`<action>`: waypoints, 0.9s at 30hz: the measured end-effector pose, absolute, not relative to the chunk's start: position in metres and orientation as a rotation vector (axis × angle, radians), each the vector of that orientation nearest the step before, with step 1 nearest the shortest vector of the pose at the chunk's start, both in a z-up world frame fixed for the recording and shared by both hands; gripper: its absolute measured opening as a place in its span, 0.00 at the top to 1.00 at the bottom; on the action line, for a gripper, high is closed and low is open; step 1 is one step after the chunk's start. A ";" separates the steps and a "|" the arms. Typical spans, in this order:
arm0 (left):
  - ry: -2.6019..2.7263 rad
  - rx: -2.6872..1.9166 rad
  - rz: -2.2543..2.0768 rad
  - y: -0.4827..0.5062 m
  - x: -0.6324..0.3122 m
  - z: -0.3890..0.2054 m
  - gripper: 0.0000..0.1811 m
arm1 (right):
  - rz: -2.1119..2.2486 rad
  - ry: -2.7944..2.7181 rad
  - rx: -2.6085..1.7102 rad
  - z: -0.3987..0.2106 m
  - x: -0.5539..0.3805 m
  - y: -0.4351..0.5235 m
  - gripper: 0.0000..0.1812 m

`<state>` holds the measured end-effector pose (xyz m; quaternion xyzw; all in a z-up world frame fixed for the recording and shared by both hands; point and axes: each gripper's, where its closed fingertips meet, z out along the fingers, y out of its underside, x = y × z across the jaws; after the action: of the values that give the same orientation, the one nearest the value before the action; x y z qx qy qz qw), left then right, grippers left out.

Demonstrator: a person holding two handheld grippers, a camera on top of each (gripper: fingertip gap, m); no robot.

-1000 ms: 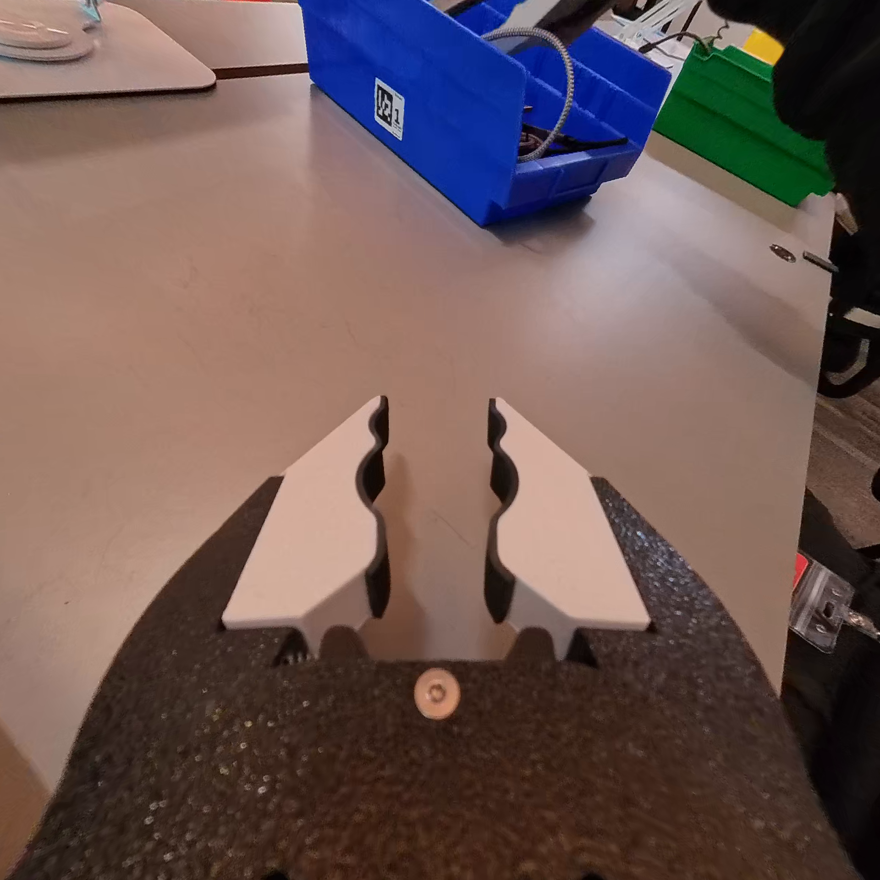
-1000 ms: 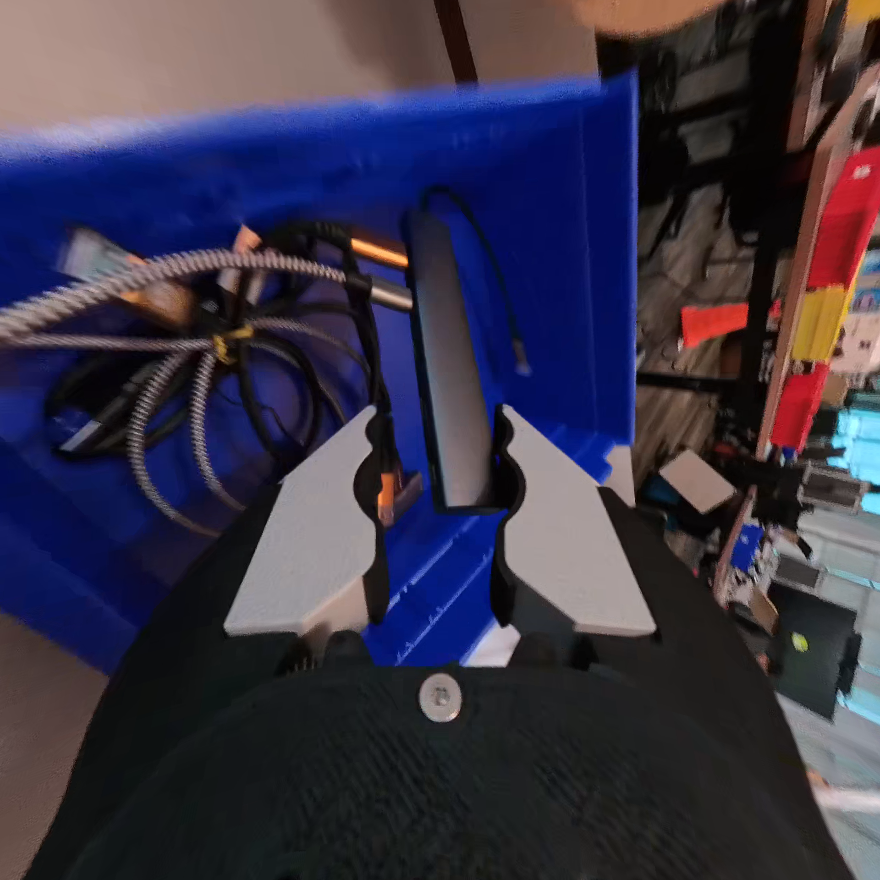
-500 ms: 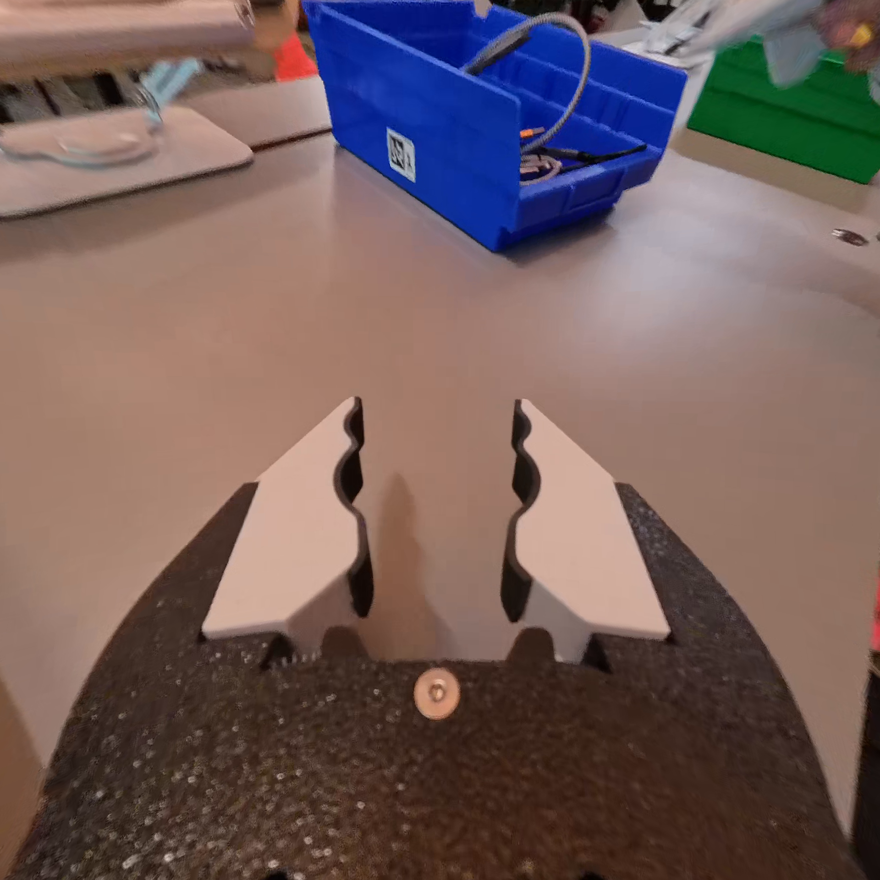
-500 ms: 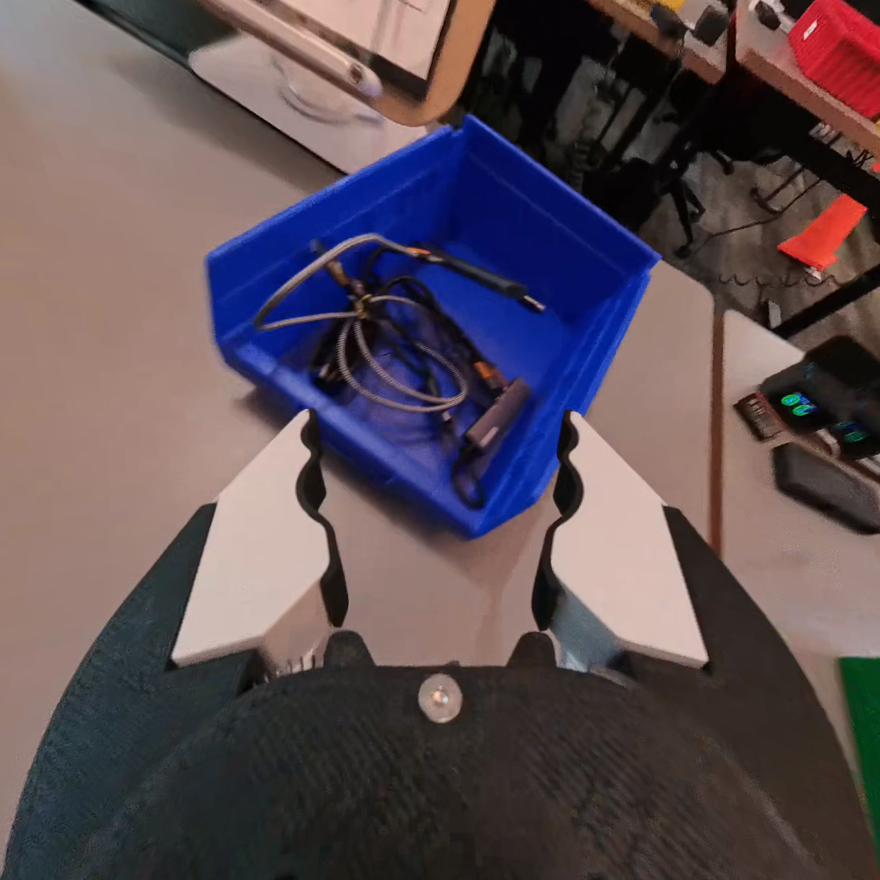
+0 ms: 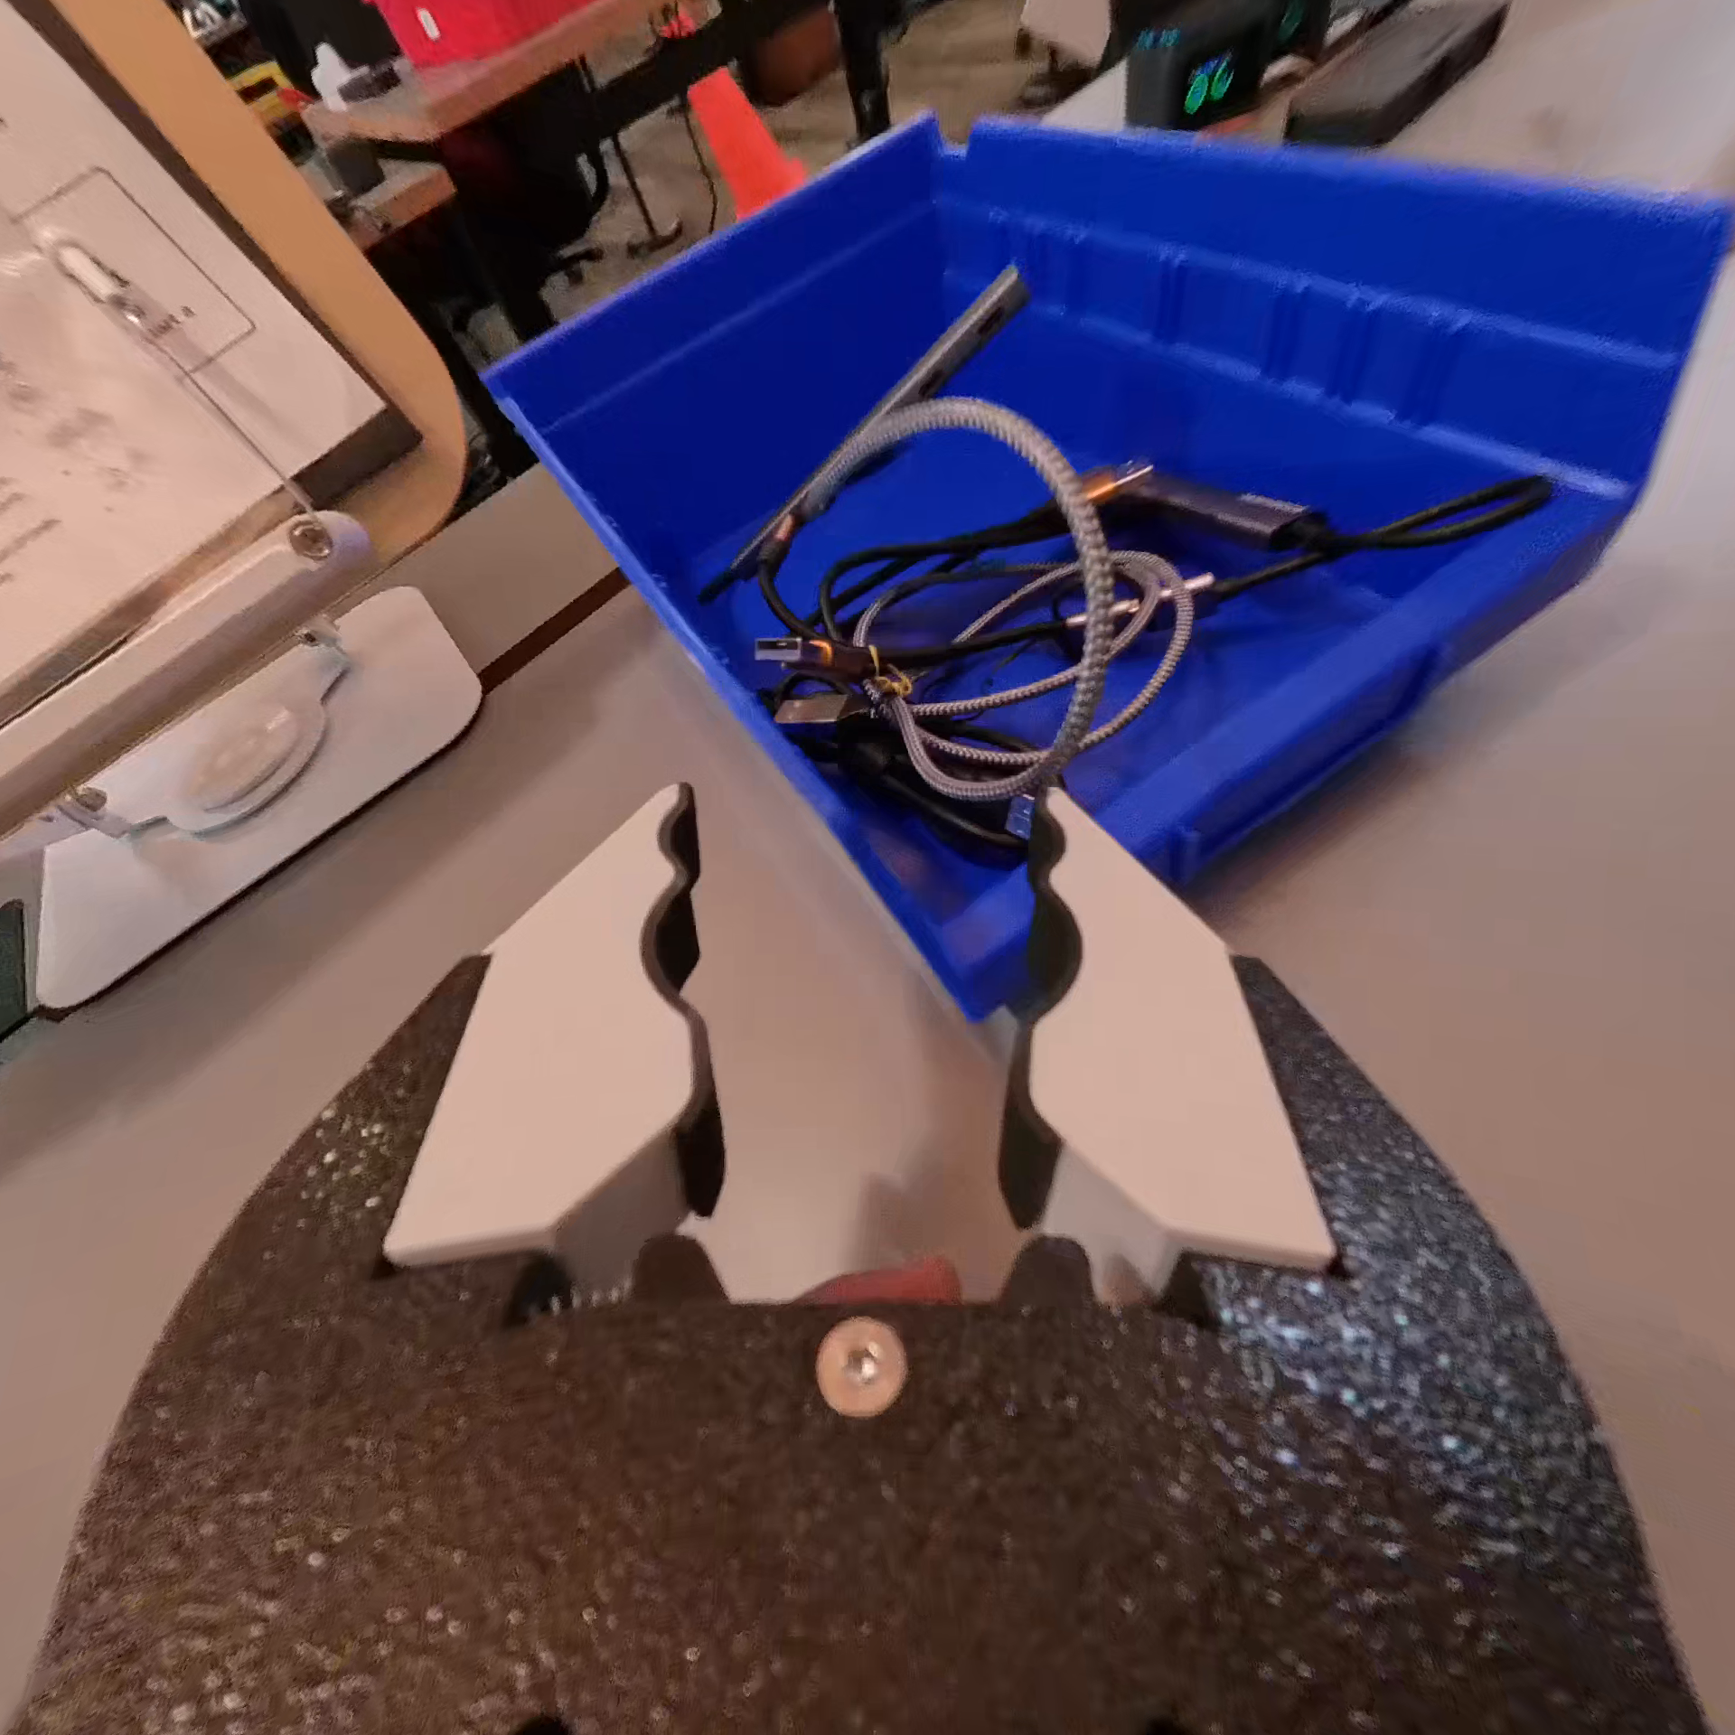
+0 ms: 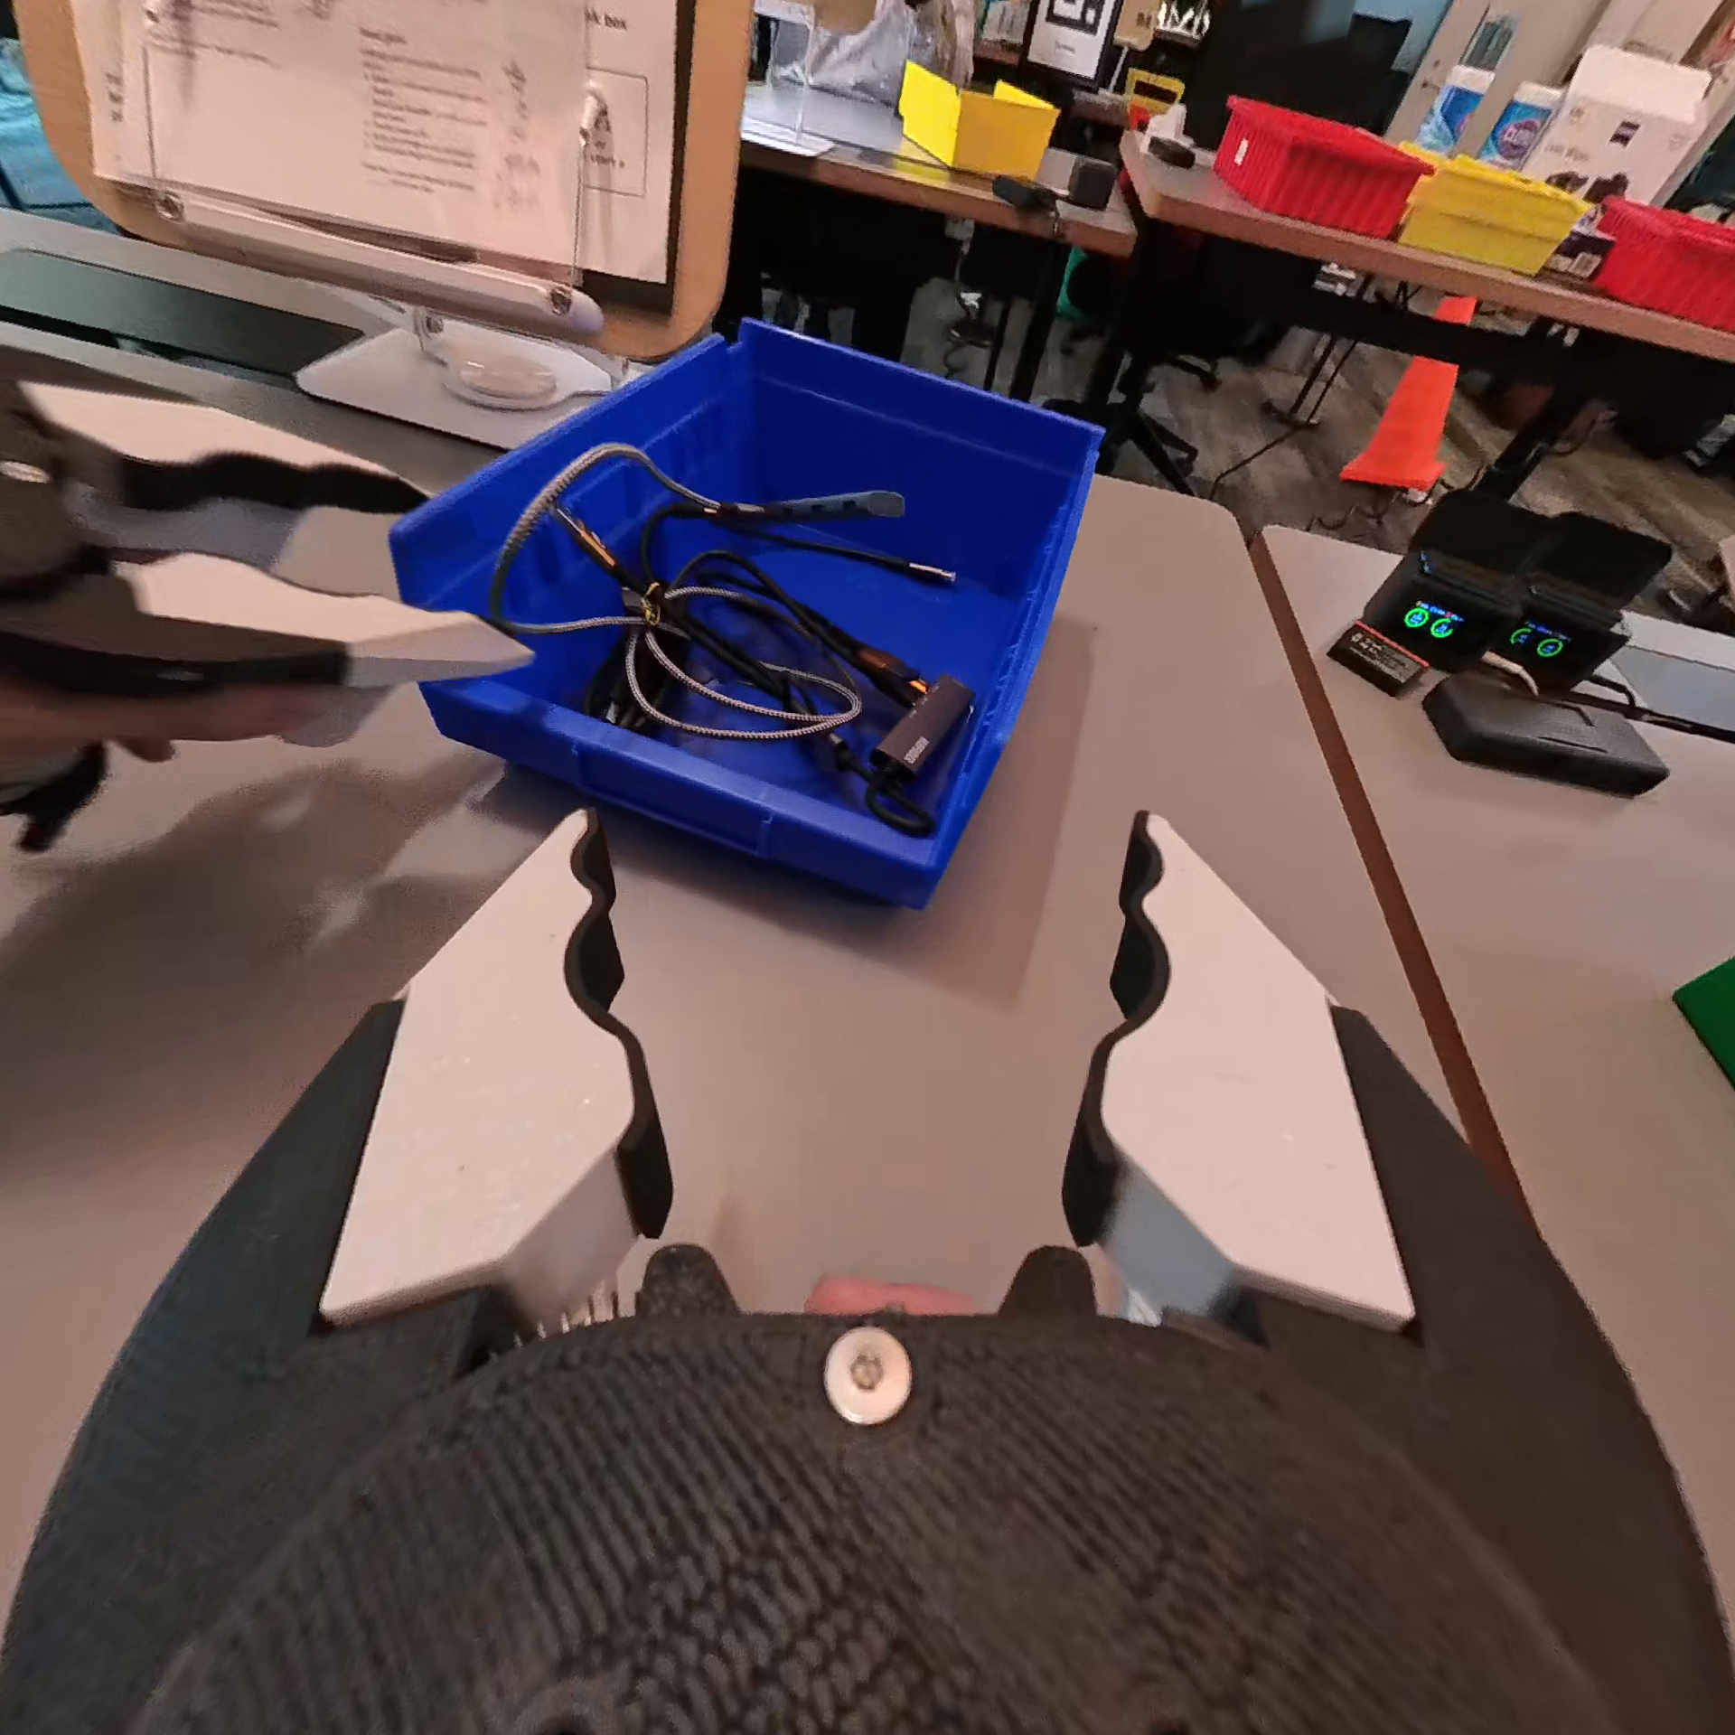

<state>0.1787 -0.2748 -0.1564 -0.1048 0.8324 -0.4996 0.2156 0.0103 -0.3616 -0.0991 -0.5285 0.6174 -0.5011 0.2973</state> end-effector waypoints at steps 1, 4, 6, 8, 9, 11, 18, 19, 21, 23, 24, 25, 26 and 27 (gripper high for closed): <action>2.311 -0.287 -1.357 -0.281 0.182 -0.162 0.63 | -1.330 1.631 -1.415 -0.099 0.010 -0.359 0.41; 2.269 -0.300 -1.341 -0.285 0.196 -0.165 0.88 | -1.316 1.593 -1.423 -0.094 0.011 -0.350 0.41; 2.252 -0.363 -1.370 -0.280 0.205 -0.164 0.94 | -1.324 1.575 -1.424 -0.090 0.011 -0.347 0.41; 2.228 -0.392 -1.380 -0.270 0.213 -0.164 0.95 | -1.340 1.567 -1.432 -0.088 0.011 -0.345 0.42; 2.220 -0.402 -1.384 -0.264 0.215 -0.164 0.96 | -1.348 1.558 -1.437 -0.086 0.012 -0.343 0.42; 2.213 -0.400 -1.393 -0.247 0.214 -0.163 0.97 | -1.358 1.537 -1.439 -0.081 0.013 -0.337 0.43; 2.232 -0.366 -1.466 -0.138 0.181 -0.161 0.96 | -1.226 1.294 -1.499 -0.058 0.033 -0.255 0.55; 2.232 -0.375 -1.486 -0.118 0.176 -0.161 0.97 | -1.160 1.217 -1.536 -0.056 0.036 -0.228 0.54; 2.221 -0.401 -1.521 -0.078 0.164 -0.160 0.97 | -1.020 1.063 -1.595 -0.050 0.040 -0.170 0.50; 2.190 -0.426 -1.532 -0.042 0.157 -0.159 0.98 | -0.945 0.960 -1.630 -0.043 0.048 -0.125 0.47; 2.164 -0.443 -1.529 -0.027 0.156 -0.158 0.98 | -0.925 0.936 -1.636 -0.037 0.057 -0.107 0.46; 2.131 -0.466 -1.529 -0.014 0.157 -0.158 0.99 | -0.900 0.926 -1.634 -0.028 0.071 -0.090 0.44; 2.096 -0.495 -1.542 -0.003 0.159 -0.157 0.98 | -0.869 0.937 -1.624 -0.019 0.089 -0.076 0.43; 2.079 -0.520 -1.561 0.003 0.161 -0.158 0.98 | -0.823 0.973 -1.598 -0.010 0.110 -0.063 0.40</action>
<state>0.1609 0.0033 -0.1576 -0.1902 0.7606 -0.5712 0.2428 0.1102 -0.0628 -0.0100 -0.6671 0.4062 -0.3436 0.5214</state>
